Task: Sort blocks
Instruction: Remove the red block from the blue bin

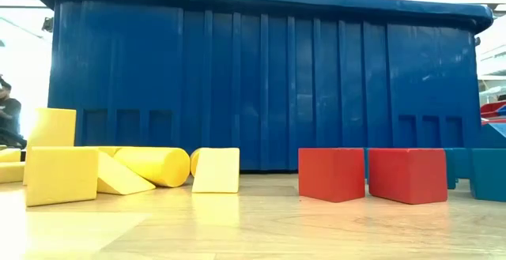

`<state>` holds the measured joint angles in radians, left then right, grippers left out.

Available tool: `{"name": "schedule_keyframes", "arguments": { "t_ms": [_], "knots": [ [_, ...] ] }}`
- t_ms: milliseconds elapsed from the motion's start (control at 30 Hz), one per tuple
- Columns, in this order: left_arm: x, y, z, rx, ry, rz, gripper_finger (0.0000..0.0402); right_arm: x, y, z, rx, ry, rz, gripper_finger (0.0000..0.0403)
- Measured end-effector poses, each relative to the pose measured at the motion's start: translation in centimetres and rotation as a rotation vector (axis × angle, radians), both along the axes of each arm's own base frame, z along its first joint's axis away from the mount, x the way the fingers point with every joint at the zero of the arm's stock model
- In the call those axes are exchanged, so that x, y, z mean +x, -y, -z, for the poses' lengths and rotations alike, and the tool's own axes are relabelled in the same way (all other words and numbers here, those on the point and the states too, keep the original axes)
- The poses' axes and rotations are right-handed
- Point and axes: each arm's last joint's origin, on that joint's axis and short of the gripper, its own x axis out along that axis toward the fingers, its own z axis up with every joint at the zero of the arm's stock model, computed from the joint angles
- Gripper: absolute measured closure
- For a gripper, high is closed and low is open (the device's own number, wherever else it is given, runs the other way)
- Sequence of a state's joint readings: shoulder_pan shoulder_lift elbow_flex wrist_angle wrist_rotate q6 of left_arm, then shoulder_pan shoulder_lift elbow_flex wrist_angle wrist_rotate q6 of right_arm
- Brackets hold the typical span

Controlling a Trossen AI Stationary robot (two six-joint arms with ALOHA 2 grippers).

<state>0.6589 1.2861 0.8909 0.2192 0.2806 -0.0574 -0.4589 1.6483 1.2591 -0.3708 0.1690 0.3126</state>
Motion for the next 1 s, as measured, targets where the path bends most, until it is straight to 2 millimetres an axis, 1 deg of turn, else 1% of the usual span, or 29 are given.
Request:
{"name": "schedule_keyframes", "arguments": {
  "t_ms": [133,233,433,600,767,900,1000],
  "knots": [
    [0.0,0.0,0.0,0.000,0.000,0.000,0.0239,0.5,1.0,2.2,0.085,-0.014,0.037,0.0160],
    [0.0,0.0,0.0,0.000,0.000,0.000,0.0239,0.9,1.5,3.4,0.109,-0.032,0.054,0.0156],
    [0.0,0.0,0.0,0.000,0.000,0.000,0.0239,1.1,2.9,5.7,0.150,-0.069,0.105,0.0166],
    [0.0,0.0,0.0,0.000,0.000,0.000,0.0239,0.8,4.0,7.5,0.191,-0.101,0.157,0.0176],
    [0.0,0.0,0.0,0.000,0.000,0.000,0.0239,0.5,5.3,9.4,0.248,-0.124,0.174,0.0183],
    [0.0,0.0,0.0,0.000,0.000,0.000,0.0239,0.2,6.3,10.3,0.265,-0.123,0.213,0.0184],
    [0.0,0.0,0.0,0.000,-0.001,0.000,0.0239,0.0,6.9,10.4,0.276,-0.101,0.225,0.0182]
  ]
}}
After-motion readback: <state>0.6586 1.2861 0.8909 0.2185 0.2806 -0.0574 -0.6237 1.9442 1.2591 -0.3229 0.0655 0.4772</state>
